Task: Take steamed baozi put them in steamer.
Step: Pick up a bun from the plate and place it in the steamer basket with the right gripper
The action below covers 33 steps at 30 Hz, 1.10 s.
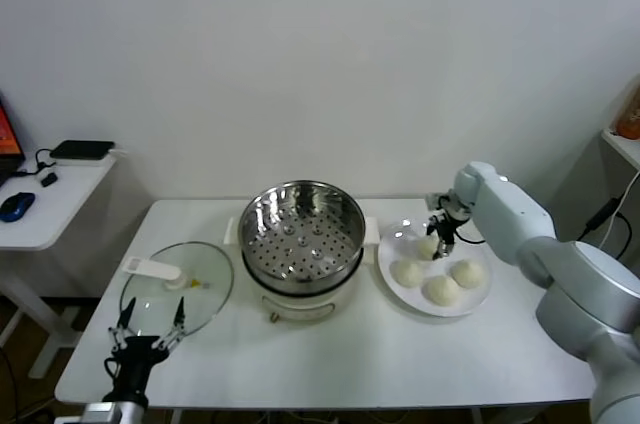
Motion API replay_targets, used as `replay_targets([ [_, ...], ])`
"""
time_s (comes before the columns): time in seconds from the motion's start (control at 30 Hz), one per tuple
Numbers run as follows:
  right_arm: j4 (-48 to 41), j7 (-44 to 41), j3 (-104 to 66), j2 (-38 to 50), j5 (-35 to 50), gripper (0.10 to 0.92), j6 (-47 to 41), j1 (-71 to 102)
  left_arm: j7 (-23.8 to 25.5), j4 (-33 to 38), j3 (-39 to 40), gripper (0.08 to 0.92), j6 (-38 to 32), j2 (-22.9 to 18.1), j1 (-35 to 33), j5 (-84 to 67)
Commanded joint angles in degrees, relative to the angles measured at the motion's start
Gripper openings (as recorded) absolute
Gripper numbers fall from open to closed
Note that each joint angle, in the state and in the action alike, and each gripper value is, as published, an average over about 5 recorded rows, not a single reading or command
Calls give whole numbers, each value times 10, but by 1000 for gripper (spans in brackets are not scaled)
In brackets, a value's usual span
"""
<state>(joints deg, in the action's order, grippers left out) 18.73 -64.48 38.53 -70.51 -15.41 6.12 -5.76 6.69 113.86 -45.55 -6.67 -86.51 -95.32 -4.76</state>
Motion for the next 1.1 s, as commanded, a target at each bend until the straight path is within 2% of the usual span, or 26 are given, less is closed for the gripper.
replay_targets([
  [0.03, 3, -1, -1, 1, 0, 651, 0, -1, -1, 1, -1, 823, 0, -1, -1, 0],
  [0.47, 73, -3, 38, 24, 20, 646, 33, -45, -6, 4, -3, 823, 2, -4, -2, 0],
  [0.83, 316, 0, 202, 99, 143, 653, 43, -192, -10, 8, -2, 823, 2, -5, -5, 1],
  [1.1, 428, 3, 281, 98, 205, 655, 56, -302, -11, 15, -1, 823, 3, -6, -9, 4],
])
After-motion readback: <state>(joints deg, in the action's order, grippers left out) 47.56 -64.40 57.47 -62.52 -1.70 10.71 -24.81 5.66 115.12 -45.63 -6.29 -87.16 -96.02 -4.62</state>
